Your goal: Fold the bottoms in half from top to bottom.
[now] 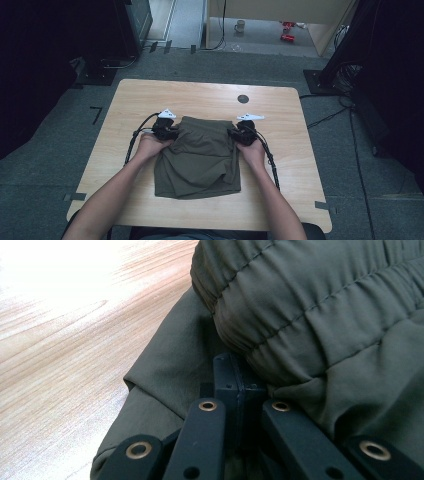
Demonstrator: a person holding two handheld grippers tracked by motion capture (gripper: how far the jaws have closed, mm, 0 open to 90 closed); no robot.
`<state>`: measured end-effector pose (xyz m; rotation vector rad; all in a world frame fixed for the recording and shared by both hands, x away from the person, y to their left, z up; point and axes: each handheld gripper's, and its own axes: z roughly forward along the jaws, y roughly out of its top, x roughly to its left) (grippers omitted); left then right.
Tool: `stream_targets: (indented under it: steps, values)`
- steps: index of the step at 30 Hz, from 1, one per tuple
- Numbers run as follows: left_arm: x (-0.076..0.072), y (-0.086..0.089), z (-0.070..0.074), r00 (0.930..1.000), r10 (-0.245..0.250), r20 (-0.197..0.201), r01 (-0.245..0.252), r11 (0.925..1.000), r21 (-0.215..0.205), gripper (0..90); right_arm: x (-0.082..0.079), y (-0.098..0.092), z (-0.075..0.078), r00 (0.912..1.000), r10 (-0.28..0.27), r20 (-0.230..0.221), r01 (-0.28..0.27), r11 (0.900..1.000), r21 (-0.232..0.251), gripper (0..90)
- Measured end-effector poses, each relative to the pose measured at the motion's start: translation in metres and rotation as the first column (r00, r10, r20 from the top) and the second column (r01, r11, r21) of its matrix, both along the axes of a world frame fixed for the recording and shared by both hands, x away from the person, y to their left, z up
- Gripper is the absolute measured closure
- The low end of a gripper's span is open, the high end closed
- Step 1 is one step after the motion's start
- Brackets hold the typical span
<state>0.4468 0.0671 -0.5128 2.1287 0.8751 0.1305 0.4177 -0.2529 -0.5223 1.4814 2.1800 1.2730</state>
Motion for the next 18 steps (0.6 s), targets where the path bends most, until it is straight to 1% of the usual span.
stream_targets:
  steps: [1,2,4,5,7,8,9,11,12,13,14,15,17,18]
  values:
    - [0.0,0.0,0.001,1.0,0.001,-0.008,-0.001,1.0,0.003,89.5,0.001,-0.001,0.0,1.0,0.003,-0.009,-0.003,1.0,0.013,84.6]
    - [0.0,0.002,0.003,1.0,0.007,-0.006,-0.007,1.0,0.006,84.9,0.001,-0.003,0.001,0.9997,0.009,-0.023,-0.008,0.999,0.039,81.9]
    - [0.0,0.006,0.01,0.9996,0.017,0.024,-0.017,0.9998,0.008,69.0,0.001,-0.009,0.004,0.9992,0.012,-0.038,-0.007,0.994,0.105,74.2]
    - [-0.001,0.008,0.014,0.9991,0.026,0.034,-0.026,0.9997,0.005,66.1,0.001,-0.011,0.005,0.9992,0.012,-0.038,-0.008,0.994,0.112,71.8]
    - [-0.002,0.011,0.02,0.9984,0.028,0.05,-0.028,0.9996,0.002,60.4,-0.001,-0.013,0.009,0.999,0.022,-0.038,-0.017,0.993,0.115,68.7]
    - [-0.004,0.013,0.024,0.9977,0.021,0.064,-0.021,0.9997,0.01,59.1,-0.003,-0.014,0.012,0.999,0.027,-0.035,-0.023,0.993,0.118,68.5]
    - [-0.005,0.014,0.026,0.9974,0.021,0.069,-0.022,0.9997,0.013,57.7,-0.005,-0.013,0.016,0.9989,0.035,-0.03,-0.031,0.992,0.121,68.5]
    - [-0.007,0.017,0.031,0.9979,0.019,0.062,-0.02,0.9998,0.005,57.0,-0.009,-0.011,0.021,0.9988,0.047,-0.015,-0.045,0.992,0.119,68.4]
    - [-0.009,0.017,0.033,0.9979,0.016,0.063,-0.017,0.9998,0.012,57.0,-0.011,-0.01,0.024,0.9984,0.056,-0.008,-0.055,0.992,0.116,68.4]
    - [-0.012,0.017,0.035,0.9973,0.003,0.073,-0.005,0.9996,0.026,56.9,-0.014,-0.008,0.027,0.998,0.064,0.003,-0.064,0.992,0.112,68.6]
    - [-0.014,0.017,0.035,0.9968,0.0,0.08,-0.003,0.9995,0.032,56.9,-0.017,-0.006,0.031,0.9971,0.074,0.021,-0.076,0.992,0.102,68.6]
    - [-0.017,0.018,0.037,0.9967,-0.005,0.081,0.002,0.9992,0.041,56.7,-0.02,-0.005,0.033,0.9964,0.08,0.029,-0.082,0.992,0.091,68.6]
    - [-0.022,0.019,0.04,0.9951,-0.016,0.098,0.01,0.9983,0.058,56.1,-0.025,-0.002,0.037,0.9948,0.096,0.036,-0.098,0.992,0.077,68.7]
    - [-0.024,0.019,0.042,0.9949,-0.02,0.099,0.013,0.9976,0.068,55.6,-0.028,-0.001,0.039,0.9939,0.103,0.039,-0.106,0.992,0.075,68.8]
